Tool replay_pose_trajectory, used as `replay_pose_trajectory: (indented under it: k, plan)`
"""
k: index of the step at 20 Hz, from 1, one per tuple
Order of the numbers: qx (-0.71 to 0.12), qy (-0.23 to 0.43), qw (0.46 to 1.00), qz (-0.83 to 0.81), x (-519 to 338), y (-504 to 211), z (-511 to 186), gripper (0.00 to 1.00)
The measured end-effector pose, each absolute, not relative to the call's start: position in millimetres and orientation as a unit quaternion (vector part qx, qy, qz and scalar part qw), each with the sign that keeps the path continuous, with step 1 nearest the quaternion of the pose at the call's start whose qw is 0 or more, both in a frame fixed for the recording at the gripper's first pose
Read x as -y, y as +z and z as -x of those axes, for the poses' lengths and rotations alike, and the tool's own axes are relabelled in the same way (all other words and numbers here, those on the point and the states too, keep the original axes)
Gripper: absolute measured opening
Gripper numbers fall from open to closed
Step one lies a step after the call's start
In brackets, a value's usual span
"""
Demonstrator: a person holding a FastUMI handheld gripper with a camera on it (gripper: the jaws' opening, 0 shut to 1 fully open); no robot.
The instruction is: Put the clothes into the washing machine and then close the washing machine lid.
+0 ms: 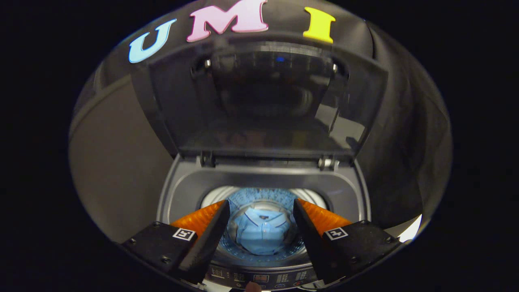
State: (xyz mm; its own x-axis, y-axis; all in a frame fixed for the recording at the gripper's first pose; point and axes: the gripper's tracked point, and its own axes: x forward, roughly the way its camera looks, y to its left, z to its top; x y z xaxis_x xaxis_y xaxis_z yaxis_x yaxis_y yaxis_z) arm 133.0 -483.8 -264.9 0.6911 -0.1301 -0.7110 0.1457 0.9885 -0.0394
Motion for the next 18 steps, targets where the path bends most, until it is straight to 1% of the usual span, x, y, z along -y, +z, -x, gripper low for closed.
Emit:
replay_pose_trajectory:
  k: [4, 10, 14, 18]
  plan:
    - [-0.321, -0.076, 0.944, -0.003, 488, -190, -167, 0.99]
    - [-0.237, -0.083, 0.968, -0.003, 493, -101, -213, 0.99]
    - [-0.214, -0.089, 0.973, -0.004, 504, -76, -251, 0.99]
    - [-0.216, -0.096, 0.972, -0.012, 516, -80, -288, 0.99]
